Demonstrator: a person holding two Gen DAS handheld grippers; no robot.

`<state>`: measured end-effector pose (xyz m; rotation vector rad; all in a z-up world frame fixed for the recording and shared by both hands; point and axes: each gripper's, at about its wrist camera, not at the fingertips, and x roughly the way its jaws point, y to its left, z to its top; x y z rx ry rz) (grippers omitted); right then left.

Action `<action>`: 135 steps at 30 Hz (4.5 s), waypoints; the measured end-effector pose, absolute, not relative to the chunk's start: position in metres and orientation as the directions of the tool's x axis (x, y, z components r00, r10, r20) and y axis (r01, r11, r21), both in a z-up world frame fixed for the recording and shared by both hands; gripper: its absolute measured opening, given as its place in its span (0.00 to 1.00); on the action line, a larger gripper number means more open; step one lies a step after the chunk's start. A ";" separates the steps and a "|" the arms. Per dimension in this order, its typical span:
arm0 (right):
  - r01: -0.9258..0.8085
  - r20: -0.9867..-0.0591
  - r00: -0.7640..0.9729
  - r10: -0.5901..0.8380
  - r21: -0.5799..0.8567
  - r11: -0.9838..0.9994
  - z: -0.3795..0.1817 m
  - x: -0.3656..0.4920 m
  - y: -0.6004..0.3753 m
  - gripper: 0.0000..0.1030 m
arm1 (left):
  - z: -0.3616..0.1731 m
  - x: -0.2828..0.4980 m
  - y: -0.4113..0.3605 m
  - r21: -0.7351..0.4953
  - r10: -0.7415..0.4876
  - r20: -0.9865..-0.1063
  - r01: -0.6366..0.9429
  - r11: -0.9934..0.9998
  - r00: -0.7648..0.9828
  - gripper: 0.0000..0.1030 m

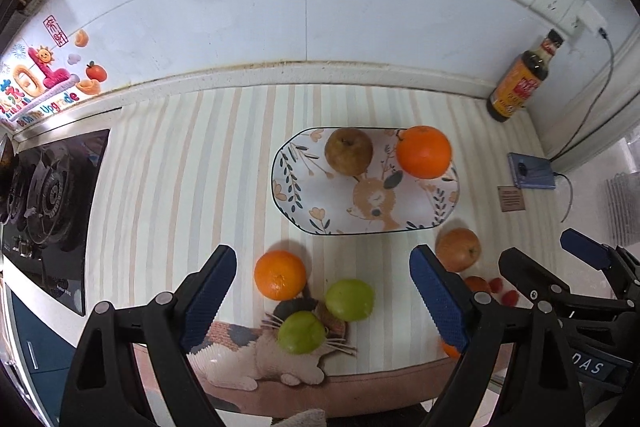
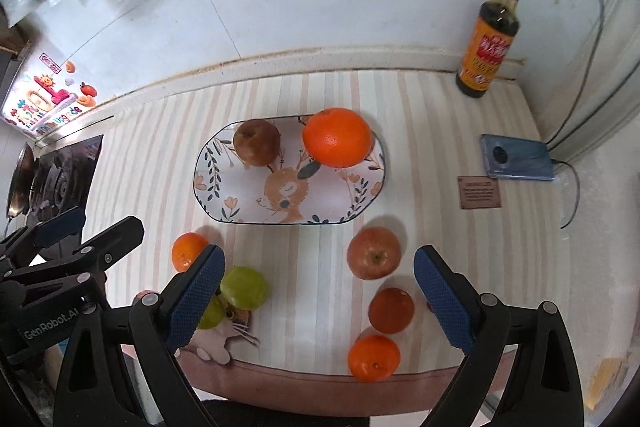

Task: Organize fruits
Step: 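Grasp a green apple with the left tool while the right tool grasps a small orange, then place the green apple on the plate with the left tool while the right tool places the small orange, then grasp the second green apple with the left tool while the right tool grasps a reddish-brown fruit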

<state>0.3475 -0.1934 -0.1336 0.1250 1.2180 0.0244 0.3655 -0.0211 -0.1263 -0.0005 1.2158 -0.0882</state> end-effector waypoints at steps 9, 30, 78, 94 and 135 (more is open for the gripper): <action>0.062 -0.904 0.423 0.058 0.093 0.994 -0.099 0.310 -0.193 0.95 | -0.103 0.335 -0.021 -0.046 -0.079 -0.916 0.091 0.995 0.394 0.86; 0.300 -0.985 0.082 0.154 0.172 0.938 -0.262 0.270 -0.260 0.98 | -0.257 0.324 0.017 -0.005 -0.005 -0.999 0.002 1.000 0.050 0.97; 0.170 -0.964 0.140 0.227 0.249 0.953 -0.272 0.430 -0.217 0.64 | -0.250 0.499 0.011 -0.080 -0.081 -0.996 0.016 0.997 0.029 0.55; 0.177 -0.979 0.010 0.204 0.203 0.963 -0.318 0.470 -0.209 0.64 | -0.321 0.522 -0.002 -0.039 -0.038 -0.987 0.004 0.999 -0.154 0.55; 0.015 -0.944 0.310 0.116 0.126 0.992 -0.140 0.353 -0.194 0.91 | -0.133 0.357 0.008 -0.074 -0.080 -0.957 0.029 0.997 0.278 0.81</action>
